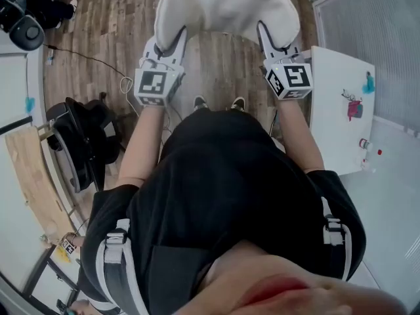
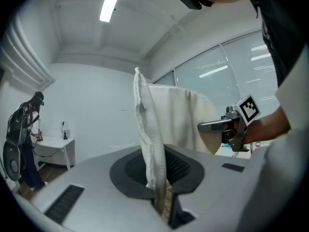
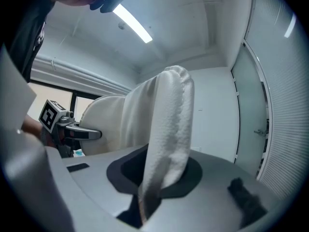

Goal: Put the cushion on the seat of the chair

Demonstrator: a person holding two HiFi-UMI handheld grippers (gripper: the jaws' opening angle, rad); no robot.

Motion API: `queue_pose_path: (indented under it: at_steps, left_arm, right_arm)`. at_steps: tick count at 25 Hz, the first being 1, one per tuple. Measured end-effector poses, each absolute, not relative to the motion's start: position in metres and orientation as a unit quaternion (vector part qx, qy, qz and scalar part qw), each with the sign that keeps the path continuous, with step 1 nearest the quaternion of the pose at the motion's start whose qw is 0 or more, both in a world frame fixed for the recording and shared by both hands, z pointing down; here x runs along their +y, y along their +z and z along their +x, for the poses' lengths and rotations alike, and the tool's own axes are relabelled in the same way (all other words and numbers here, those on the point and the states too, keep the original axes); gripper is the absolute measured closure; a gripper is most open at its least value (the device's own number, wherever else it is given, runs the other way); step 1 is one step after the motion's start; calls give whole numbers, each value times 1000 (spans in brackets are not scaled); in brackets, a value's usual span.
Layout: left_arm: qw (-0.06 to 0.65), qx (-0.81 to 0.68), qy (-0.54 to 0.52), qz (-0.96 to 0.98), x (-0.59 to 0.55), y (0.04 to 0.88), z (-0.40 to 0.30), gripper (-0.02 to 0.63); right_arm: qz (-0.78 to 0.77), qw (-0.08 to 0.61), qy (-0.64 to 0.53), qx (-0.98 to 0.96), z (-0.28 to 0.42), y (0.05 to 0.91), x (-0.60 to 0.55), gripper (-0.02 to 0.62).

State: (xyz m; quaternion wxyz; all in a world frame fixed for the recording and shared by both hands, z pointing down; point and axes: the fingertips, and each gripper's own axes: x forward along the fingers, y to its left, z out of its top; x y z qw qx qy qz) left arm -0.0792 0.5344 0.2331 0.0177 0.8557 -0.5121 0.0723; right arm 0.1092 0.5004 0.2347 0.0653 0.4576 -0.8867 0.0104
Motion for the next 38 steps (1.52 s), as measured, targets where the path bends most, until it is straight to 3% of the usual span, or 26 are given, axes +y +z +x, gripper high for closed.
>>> queue_pose_path:
  at_steps: [18, 38]
  left_arm:
    - [20, -509, 76, 857, 491, 241, -111, 555]
    - [34, -541, 98, 835, 339, 252, -39, 555]
  right_arm:
    - [456, 70, 9, -887, 84, 243, 458, 538]
    - [416, 75, 8, -906, 154, 257, 293, 538]
